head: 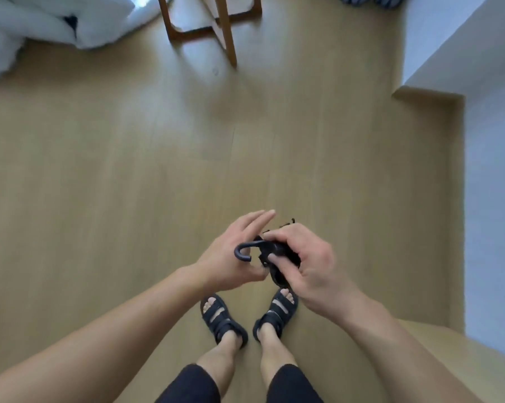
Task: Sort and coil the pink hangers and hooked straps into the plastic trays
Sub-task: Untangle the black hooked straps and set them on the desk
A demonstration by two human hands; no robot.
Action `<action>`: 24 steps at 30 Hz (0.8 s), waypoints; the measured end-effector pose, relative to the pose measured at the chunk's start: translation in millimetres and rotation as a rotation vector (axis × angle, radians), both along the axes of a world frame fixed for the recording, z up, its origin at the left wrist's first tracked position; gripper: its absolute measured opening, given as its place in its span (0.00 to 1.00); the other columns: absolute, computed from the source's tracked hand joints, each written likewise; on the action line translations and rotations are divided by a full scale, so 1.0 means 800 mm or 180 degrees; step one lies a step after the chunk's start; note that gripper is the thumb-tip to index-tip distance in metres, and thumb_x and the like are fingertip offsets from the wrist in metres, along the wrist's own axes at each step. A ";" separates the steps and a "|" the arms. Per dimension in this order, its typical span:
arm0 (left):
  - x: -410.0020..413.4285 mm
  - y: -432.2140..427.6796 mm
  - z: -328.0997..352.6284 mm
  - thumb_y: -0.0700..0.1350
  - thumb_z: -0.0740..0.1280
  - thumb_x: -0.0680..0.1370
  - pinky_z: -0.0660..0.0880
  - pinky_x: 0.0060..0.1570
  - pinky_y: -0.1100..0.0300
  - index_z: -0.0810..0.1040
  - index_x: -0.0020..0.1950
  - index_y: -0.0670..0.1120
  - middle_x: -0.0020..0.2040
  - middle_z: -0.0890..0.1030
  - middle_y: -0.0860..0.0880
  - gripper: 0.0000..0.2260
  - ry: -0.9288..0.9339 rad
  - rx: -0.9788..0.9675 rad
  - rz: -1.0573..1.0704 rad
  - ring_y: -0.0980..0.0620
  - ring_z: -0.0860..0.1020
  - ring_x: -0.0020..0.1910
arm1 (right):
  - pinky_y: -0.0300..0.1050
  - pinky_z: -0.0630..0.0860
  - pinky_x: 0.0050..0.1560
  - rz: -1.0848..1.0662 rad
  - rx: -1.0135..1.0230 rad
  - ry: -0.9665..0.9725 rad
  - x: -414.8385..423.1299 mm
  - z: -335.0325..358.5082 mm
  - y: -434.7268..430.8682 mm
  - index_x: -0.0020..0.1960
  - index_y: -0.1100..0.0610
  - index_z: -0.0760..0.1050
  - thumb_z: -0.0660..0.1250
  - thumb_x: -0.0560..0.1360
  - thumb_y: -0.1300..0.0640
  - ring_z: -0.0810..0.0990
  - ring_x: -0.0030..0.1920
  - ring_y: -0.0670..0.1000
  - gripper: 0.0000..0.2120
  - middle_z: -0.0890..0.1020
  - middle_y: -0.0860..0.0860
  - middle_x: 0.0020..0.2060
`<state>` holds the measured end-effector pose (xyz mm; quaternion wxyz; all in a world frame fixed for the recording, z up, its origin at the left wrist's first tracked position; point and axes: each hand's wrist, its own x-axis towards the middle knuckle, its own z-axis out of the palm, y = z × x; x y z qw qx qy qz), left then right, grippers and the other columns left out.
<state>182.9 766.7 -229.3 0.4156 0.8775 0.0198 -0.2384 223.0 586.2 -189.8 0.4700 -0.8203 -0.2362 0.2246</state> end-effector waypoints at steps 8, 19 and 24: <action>0.027 -0.098 0.224 0.41 0.71 0.74 0.75 0.40 0.57 0.69 0.40 0.60 0.37 0.76 0.58 0.15 -0.0267 -0.0316 -0.0782 0.52 0.76 0.39 | 0.37 0.76 0.50 -0.0692 0.0657 -0.0393 -0.012 0.225 -0.070 0.59 0.46 0.74 0.69 0.76 0.60 0.80 0.50 0.47 0.15 0.80 0.42 0.50; 0.056 -0.134 0.311 0.45 0.73 0.68 0.77 0.38 0.61 0.74 0.51 0.53 0.39 0.81 0.53 0.14 0.0394 -0.0741 -0.1257 0.56 0.78 0.36 | 0.39 0.81 0.38 -0.2584 0.0662 -0.0645 -0.024 0.342 -0.171 0.54 0.43 0.74 0.71 0.75 0.59 0.82 0.38 0.49 0.13 0.79 0.44 0.42; 0.081 -0.134 0.324 0.42 0.67 0.77 0.80 0.49 0.45 0.78 0.49 0.47 0.42 0.85 0.50 0.02 0.0364 -0.0475 -0.1481 0.49 0.84 0.43 | 0.53 0.80 0.50 -0.3307 -0.0141 -0.0977 -0.028 0.356 -0.185 0.59 0.47 0.74 0.71 0.74 0.54 0.82 0.46 0.53 0.15 0.79 0.44 0.47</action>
